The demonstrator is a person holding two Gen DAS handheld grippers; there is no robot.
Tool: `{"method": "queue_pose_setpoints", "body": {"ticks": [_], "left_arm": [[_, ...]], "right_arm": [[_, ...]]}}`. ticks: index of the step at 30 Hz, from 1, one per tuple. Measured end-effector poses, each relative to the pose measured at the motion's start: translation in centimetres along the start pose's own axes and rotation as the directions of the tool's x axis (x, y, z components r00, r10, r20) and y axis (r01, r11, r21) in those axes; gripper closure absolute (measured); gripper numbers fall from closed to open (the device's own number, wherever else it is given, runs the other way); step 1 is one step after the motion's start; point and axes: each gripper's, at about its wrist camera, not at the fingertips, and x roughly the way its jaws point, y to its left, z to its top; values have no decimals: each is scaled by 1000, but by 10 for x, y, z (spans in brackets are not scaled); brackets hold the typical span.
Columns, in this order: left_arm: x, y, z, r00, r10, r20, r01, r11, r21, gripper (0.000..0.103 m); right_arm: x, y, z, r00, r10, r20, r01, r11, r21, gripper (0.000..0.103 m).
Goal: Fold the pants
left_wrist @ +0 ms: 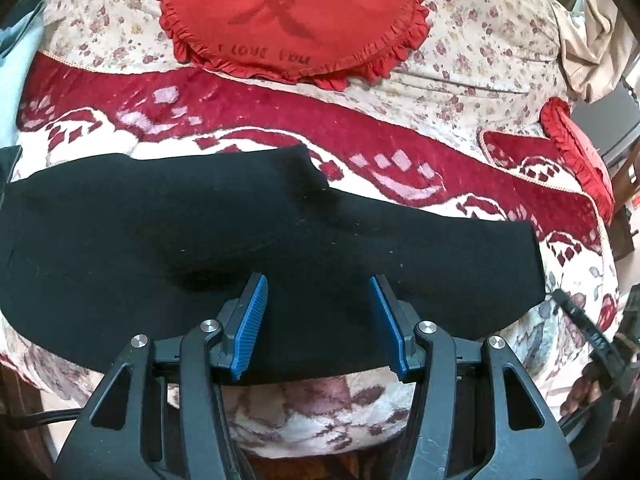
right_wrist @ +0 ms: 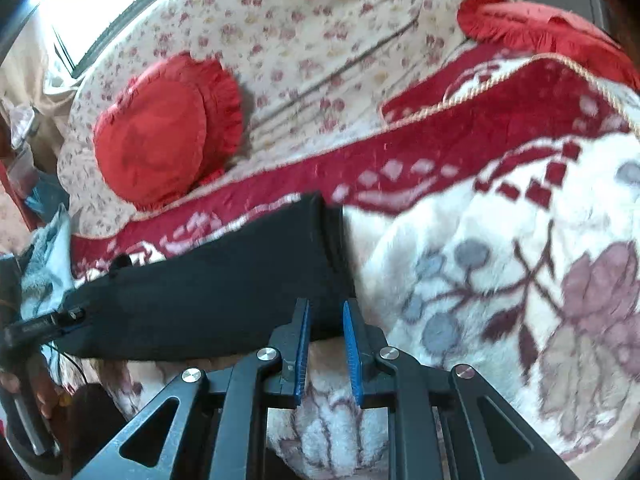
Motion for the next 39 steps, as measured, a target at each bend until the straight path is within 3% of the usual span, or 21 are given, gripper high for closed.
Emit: {"method": "queue_pose_setpoints", "body": {"ticks": [4,9,13,16,19,22,27,31,39], "left_arm": [[10,-10,-1,1000,28,-11,-27,999,35,51],[19,-21,1,999,54,-2,-54,996,72,51],[27,-27,4,998,69,0,-69,993,93,51],[34,-30,5,997,77,-2,-76,992,104,50],[41,-36,6,997,78,4,-78,990,119,37],[46,-47,5,995,103,18,-104,983,153,30],[46,-56,0,993,119,18,-120,973,195,29],[38,-58,1,995,94,18,-95,978,184,29],[38,-78,0,997,76,6,-75,976,204,29]], "right_arm": [[7,23,10,998,66,-2,-66,996,-66,88],[46,55,16,991,119,-56,-125,986,-110,88],[73,53,19,995,48,-89,-59,991,-124,88],[76,42,20,993,79,-93,-87,992,-91,88],[74,31,23,997,-14,-77,6,994,-111,88],[75,19,24,996,31,-87,-37,997,-66,88],[66,23,22,996,28,-81,-33,997,-70,87],[47,23,18,998,32,-46,-36,997,-71,61],[33,3,2,998,15,-54,-16,999,-27,59]]}}
